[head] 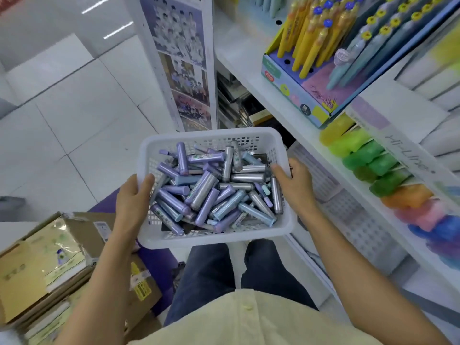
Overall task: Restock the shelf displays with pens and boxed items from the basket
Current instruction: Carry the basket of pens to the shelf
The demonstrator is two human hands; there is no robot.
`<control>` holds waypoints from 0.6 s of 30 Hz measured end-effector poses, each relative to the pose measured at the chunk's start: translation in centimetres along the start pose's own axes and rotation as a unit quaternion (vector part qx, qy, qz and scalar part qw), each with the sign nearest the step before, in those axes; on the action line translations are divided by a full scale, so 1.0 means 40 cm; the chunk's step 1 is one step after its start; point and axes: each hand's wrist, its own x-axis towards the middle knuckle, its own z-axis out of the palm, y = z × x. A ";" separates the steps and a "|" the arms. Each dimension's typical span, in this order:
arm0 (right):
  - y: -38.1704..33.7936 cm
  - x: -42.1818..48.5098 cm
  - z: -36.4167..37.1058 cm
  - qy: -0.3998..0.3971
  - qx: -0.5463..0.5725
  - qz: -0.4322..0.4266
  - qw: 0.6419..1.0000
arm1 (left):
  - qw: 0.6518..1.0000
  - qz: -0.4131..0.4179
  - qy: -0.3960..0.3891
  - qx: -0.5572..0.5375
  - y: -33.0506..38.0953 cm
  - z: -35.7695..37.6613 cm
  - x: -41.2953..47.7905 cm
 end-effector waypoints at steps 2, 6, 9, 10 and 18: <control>0.004 -0.017 0.006 0.027 0.007 0.015 0.999 | 0.999 0.020 -0.024 0.010 0.006 0.002 0.035; 0.020 -0.065 0.033 0.114 0.025 0.047 0.992 | 0.993 0.068 -0.090 0.037 0.029 0.014 0.125; 0.045 -0.124 0.071 0.183 0.042 0.091 0.978 | 0.977 0.122 -0.156 0.072 0.058 0.029 0.198; 0.053 -0.147 0.083 0.205 0.056 0.103 0.972 | 0.971 0.140 -0.175 0.082 0.065 0.035 0.216; 0.133 -0.326 0.092 0.337 0.080 0.167 0.923 | 0.923 0.196 -0.313 0.110 0.052 0.175 0.230</control>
